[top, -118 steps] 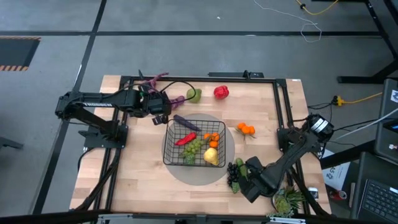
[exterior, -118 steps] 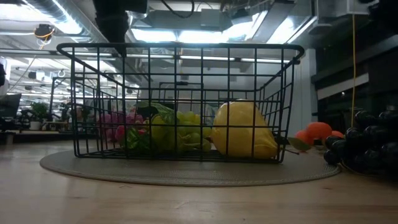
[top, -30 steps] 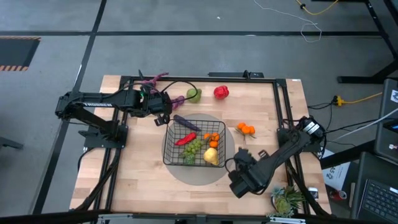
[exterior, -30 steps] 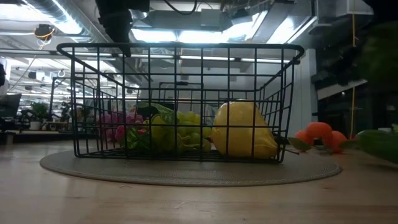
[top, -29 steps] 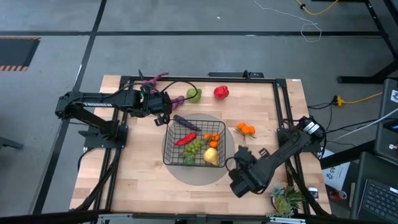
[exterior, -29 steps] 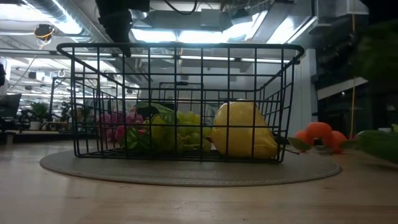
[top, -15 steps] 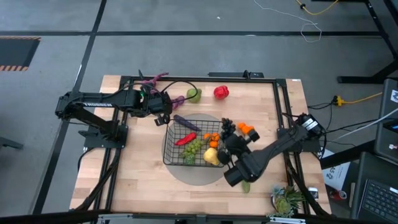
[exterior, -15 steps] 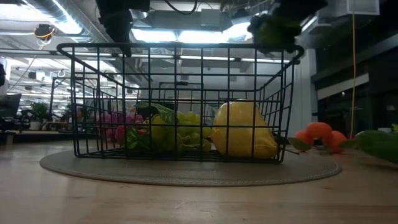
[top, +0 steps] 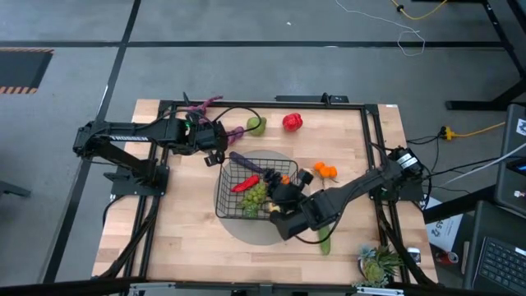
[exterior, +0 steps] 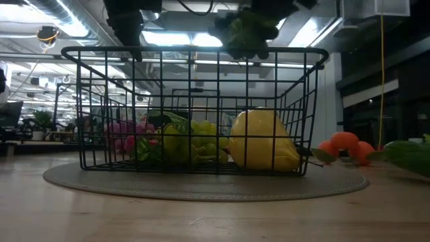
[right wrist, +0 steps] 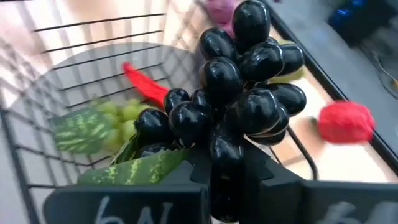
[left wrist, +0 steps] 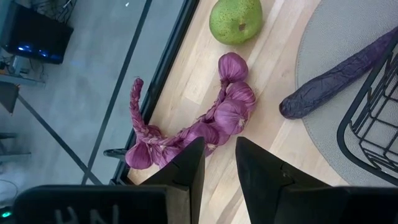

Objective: Build produce basket
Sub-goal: Put the black grapes into the black wire basket, then put the green cucumber into the black wire basket

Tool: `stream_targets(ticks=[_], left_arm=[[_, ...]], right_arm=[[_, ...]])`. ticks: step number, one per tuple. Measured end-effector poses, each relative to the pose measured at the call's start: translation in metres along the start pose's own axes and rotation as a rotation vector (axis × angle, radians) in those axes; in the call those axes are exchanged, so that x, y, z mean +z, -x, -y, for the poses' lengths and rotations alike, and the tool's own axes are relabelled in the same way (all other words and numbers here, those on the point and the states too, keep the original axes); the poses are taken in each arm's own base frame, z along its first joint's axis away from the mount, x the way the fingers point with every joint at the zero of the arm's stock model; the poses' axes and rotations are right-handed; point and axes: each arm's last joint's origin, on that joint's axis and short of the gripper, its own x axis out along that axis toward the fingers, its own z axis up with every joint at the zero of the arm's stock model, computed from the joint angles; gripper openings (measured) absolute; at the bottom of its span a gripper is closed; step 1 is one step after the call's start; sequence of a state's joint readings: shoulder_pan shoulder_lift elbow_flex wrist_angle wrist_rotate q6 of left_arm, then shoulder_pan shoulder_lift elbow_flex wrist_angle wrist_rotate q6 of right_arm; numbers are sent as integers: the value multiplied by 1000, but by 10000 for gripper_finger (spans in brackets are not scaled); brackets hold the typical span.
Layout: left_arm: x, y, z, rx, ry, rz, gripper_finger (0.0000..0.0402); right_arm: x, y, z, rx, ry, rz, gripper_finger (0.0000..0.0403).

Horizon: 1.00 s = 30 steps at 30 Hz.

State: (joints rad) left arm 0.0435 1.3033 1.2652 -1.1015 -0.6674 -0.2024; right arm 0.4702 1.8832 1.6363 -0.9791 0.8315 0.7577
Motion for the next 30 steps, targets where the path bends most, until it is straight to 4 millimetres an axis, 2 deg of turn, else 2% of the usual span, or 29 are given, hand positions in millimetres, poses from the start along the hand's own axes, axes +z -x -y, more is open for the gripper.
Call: stream_targets(ticks=[5, 8, 16, 20, 30], left_arm=[[0, 0, 0, 0, 0, 0, 85], [0, 0, 0, 0, 1, 0, 85], [0, 0, 0, 0, 1, 0, 85], [0, 0, 0, 0, 1, 0, 85], [1, 0, 0, -1, 6, 6, 85]], right_arm=[[6, -6, 3, -21, 15, 22, 34], [8, -10, 6, -37, -11, 24, 51], [12, -17, 12, -57, 2, 15, 158], [12, -17, 12, -48, -3, 9, 194], [8, -15, 10, 9, 19, -47, 205]])
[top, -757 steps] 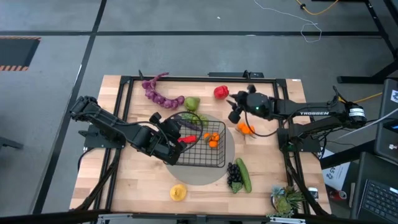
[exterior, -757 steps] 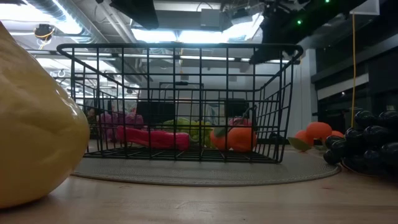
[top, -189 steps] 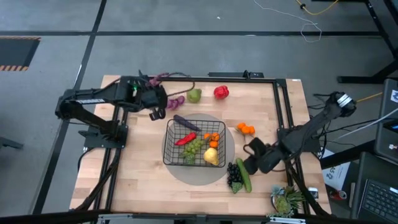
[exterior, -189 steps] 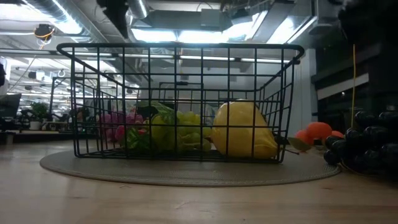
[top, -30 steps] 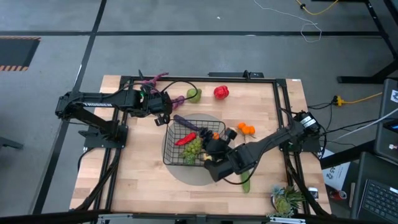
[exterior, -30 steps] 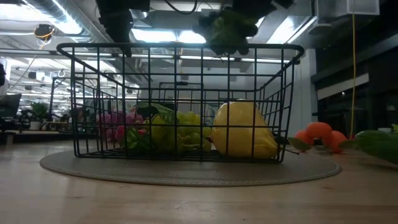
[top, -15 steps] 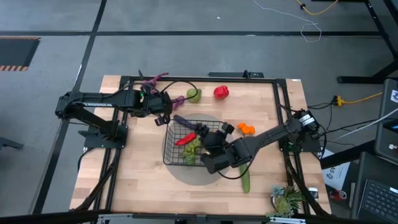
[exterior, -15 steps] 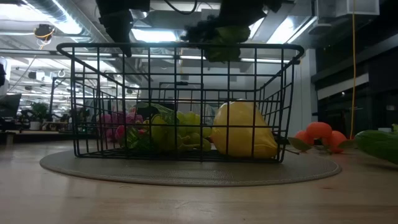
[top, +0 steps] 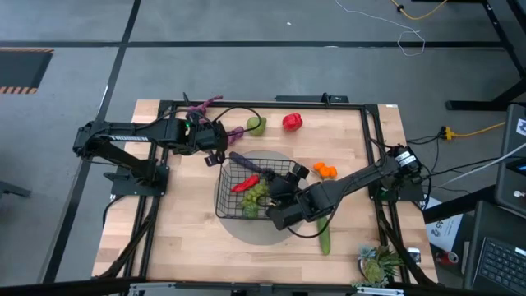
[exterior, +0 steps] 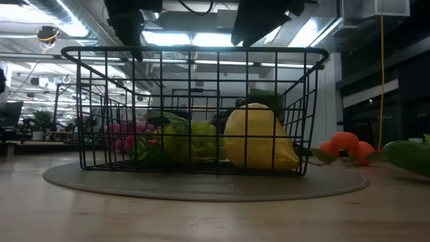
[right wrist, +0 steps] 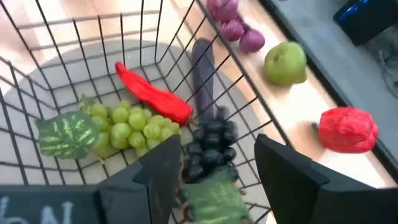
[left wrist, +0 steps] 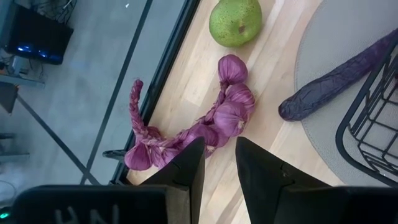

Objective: Build produce basket
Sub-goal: Put the green cucumber into the black wire basket

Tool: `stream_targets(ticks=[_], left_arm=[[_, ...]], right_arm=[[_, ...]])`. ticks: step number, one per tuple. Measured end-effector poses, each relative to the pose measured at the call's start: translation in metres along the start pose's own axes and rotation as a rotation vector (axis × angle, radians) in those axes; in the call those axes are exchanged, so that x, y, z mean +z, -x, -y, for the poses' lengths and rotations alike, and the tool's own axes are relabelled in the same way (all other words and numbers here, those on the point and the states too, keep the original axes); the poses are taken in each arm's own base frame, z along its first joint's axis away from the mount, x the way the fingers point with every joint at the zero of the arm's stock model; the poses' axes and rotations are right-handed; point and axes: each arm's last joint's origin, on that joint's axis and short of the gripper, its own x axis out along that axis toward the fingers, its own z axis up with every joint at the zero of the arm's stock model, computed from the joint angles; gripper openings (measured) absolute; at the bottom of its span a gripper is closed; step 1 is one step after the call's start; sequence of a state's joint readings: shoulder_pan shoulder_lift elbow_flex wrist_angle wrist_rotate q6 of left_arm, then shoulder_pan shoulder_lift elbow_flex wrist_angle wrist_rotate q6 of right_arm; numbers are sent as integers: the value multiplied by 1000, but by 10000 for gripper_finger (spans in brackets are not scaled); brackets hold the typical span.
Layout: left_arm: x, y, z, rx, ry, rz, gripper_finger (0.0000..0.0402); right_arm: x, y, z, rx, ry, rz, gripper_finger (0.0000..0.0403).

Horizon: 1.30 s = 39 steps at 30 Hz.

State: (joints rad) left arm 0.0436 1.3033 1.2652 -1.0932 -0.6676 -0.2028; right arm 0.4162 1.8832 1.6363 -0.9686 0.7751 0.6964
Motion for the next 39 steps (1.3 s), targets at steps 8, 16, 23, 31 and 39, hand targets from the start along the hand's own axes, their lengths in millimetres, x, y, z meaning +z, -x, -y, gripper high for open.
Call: stream_targets(ticks=[8, 16, 23, 31, 39], left_arm=[[1, 0, 0, -3, 9, 12, 85], [2, 0, 0, -3, 12, 14, 85], [6, 0, 1, -11, 43, 55, 85], [7, 0, 1, -12, 45, 59, 85], [7, 0, 1, -12, 45, 60, 85]], right_arm=[[-22, 8, 11, 80, -56, -412, 190], [-39, 63, 16, 30, -184, -656, 179], [-69, 102, 0, 20, -153, -534, 178], [-106, 112, -23, 25, -371, -472, 178], [-136, 85, -35, -27, -668, -588, 178]])
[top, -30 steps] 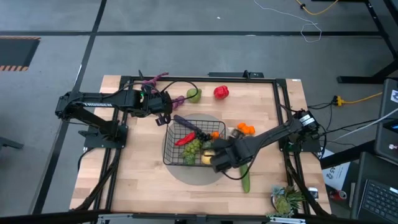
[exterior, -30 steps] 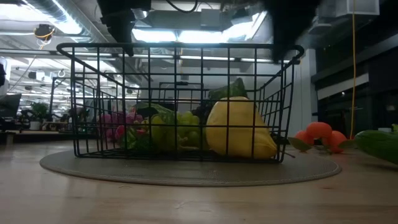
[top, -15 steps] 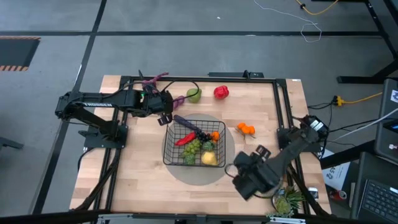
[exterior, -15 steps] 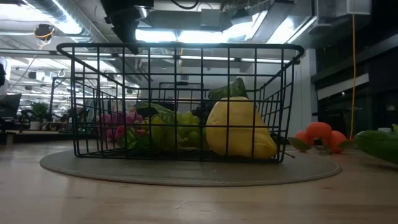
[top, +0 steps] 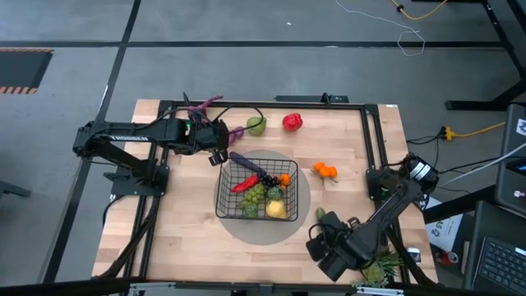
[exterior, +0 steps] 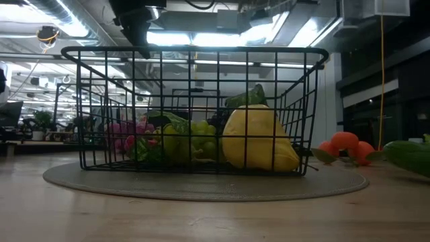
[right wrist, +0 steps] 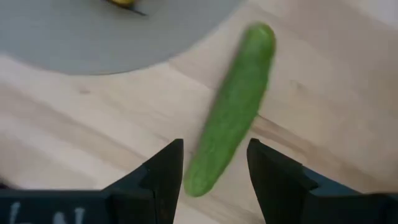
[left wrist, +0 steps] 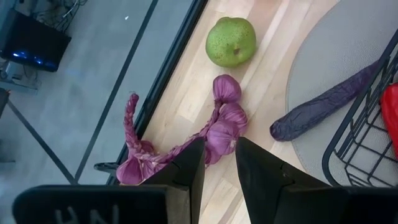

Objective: Build produce basket
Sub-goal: Put the green cucumber into the black wire basket

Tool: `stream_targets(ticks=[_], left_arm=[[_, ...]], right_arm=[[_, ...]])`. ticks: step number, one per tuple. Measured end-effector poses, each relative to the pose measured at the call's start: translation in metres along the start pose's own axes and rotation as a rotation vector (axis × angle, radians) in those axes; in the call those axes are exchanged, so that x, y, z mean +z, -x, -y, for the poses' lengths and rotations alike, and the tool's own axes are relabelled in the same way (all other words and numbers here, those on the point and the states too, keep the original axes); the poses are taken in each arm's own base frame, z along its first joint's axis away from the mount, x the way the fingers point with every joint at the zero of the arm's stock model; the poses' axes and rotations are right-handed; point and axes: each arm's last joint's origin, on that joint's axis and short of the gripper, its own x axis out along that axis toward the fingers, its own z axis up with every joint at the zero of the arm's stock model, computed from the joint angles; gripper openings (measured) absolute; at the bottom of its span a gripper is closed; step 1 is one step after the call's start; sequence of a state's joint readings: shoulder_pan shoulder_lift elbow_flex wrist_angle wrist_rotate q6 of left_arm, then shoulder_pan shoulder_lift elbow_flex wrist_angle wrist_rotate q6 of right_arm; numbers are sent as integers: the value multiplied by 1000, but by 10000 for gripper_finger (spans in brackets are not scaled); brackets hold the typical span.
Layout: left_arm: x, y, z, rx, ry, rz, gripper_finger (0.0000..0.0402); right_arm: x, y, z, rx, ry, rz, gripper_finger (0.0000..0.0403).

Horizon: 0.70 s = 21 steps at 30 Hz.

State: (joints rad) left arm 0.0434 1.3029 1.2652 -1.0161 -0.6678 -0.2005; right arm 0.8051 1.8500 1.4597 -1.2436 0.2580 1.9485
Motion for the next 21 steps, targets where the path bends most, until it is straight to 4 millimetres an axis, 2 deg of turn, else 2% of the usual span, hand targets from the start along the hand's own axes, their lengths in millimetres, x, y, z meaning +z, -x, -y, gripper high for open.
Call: stream_targets(ticks=[4, 11, 17, 21], left_arm=[[0, 0, 0, 0, 0, 0, 85], [0, 0, 0, 0, 0, 0, 85], [0, 0, 0, 0, 0, -1, 85], [0, 0, 0, 0, 0, 0, 85]], right_arm=[[-1, -26, 6, -41, -105, -28, 178], [-3, -60, 7, 35, -147, -86, 178], [-7, -82, 17, -16, -211, -201, 178], [-8, -89, 21, -3, -226, -235, 178]])
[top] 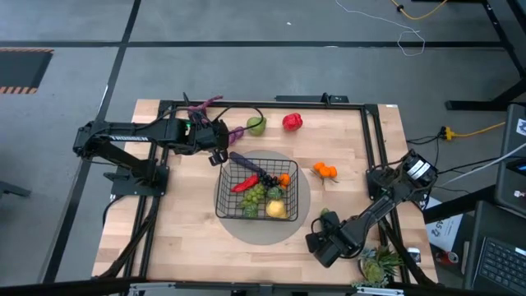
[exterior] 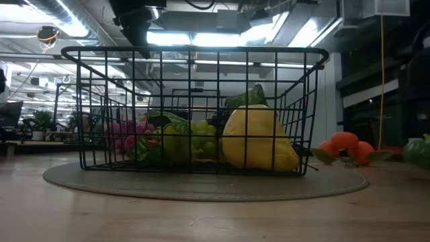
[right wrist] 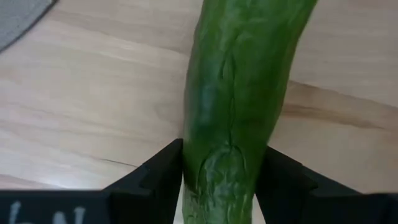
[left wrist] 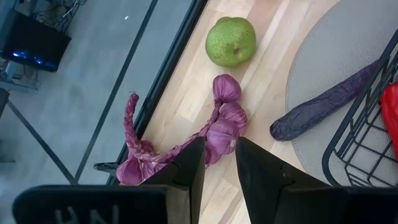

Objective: Build produce basket
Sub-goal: Put the green cucumber into the black wire basket

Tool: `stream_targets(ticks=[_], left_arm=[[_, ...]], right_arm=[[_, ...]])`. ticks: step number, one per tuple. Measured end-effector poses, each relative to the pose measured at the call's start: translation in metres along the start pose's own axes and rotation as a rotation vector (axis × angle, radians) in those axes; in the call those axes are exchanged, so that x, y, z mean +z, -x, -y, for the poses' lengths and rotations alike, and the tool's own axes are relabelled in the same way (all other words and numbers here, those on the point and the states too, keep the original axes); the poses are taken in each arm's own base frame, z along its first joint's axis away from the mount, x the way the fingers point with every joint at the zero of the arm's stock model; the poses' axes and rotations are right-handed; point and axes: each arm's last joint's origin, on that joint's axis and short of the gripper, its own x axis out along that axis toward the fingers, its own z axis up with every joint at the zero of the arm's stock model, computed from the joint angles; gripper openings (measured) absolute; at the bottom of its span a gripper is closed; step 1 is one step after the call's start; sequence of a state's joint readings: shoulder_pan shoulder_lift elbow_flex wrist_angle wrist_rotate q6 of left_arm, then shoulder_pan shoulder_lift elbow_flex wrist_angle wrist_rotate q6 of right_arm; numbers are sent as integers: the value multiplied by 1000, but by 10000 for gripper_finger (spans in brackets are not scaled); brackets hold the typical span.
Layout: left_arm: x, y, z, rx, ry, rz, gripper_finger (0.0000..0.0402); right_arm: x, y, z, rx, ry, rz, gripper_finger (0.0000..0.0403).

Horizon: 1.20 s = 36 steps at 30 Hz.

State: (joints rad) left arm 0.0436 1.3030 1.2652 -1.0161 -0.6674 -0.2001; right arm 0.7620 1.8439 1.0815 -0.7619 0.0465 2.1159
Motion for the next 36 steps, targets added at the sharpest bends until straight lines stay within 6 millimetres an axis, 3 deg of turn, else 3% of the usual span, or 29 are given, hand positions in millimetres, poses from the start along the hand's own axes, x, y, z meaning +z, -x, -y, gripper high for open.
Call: stream_targets(ticks=[6, 10, 13, 22, 27, 36], left_arm=[[0, 0, 0, 0, 0, 0, 85], [0, 0, 0, 0, 1, 1, 85], [0, 0, 0, 0, 1, 1, 85], [0, 0, 0, 0, 1, 1, 85], [1, 0, 0, -1, 5, 5, 85], [2, 0, 0, -3, 12, 13, 85]], right_arm=[[-1, 2, -2, 0, 52, 10, 169], [-1, 14, -9, 38, 128, 118, 120], [2, 28, -11, 11, 192, 228, 84], [18, 88, 3, -276, 158, 516, 84], [27, 104, -7, -60, 262, 760, 99], [46, 128, -35, 124, 406, 1146, 93]])
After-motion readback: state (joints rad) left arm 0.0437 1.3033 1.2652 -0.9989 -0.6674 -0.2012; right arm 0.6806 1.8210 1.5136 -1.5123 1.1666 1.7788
